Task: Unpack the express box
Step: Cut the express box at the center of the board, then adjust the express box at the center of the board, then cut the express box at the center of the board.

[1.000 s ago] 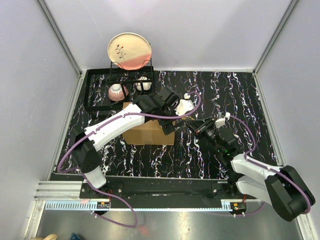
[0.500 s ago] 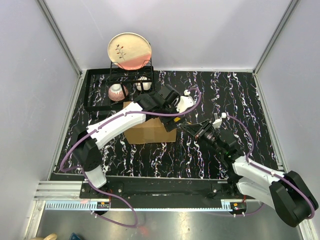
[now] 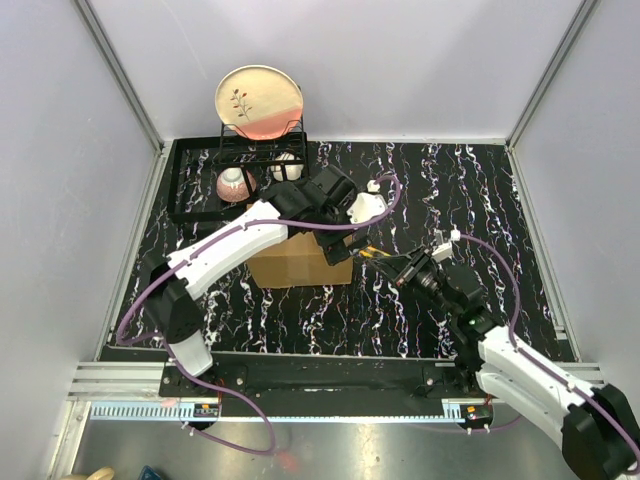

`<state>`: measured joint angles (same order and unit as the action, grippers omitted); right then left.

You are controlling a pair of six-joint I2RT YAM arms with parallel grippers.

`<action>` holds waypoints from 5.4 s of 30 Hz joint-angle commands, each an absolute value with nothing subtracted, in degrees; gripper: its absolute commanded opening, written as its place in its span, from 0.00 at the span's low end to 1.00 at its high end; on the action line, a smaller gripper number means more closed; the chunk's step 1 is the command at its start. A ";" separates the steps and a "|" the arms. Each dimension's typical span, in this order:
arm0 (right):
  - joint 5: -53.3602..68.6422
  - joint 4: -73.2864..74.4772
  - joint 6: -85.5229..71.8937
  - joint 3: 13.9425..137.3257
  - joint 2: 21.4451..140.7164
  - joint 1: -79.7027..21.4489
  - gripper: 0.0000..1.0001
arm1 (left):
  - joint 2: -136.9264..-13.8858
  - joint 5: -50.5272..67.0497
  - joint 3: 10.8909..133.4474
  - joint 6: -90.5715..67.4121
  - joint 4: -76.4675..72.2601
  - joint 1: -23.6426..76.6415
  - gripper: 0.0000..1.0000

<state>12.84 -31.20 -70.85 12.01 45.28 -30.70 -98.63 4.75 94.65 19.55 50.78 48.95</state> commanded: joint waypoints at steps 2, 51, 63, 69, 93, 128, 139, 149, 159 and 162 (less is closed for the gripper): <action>5.48 -11.12 -59.96 19.05 35.88 -30.50 0.00 | -91.42 14.23 99.49 24.16 59.23 47.82 0.99; -0.18 -0.44 -46.15 50.01 71.36 -28.83 0.00 | -64.60 39.98 56.69 32.18 45.78 21.41 0.99; 6.51 -5.63 -43.16 60.64 85.34 -25.77 0.00 | -66.62 51.33 65.56 29.40 56.49 41.66 0.99; -1.12 5.15 -37.10 62.31 73.16 -21.27 0.00 | -61.88 40.37 71.01 42.52 68.11 32.48 0.99; 8.25 0.72 -47.37 47.71 72.48 -21.18 0.00 | -71.89 31.79 59.50 30.50 39.37 32.51 0.99; 8.96 22.64 -51.76 37.79 34.48 -17.23 0.00 | -97.71 26.07 100.43 44.94 55.36 28.49 0.99; 22.15 32.50 -40.26 38.84 26.36 -17.23 0.00 | -103.19 36.39 108.64 42.36 59.06 27.67 0.99; 20.66 31.47 -44.38 36.22 26.63 -17.23 0.00 | -95.98 28.32 102.93 51.57 61.35 40.07 0.99; 19.51 28.13 -51.94 31.20 24.79 -17.23 0.00 | -87.81 16.71 86.33 69.69 46.96 50.17 0.99; 19.25 27.16 -52.29 30.50 24.35 -17.31 0.00 | -86.22 15.38 82.53 70.75 41.23 51.41 0.99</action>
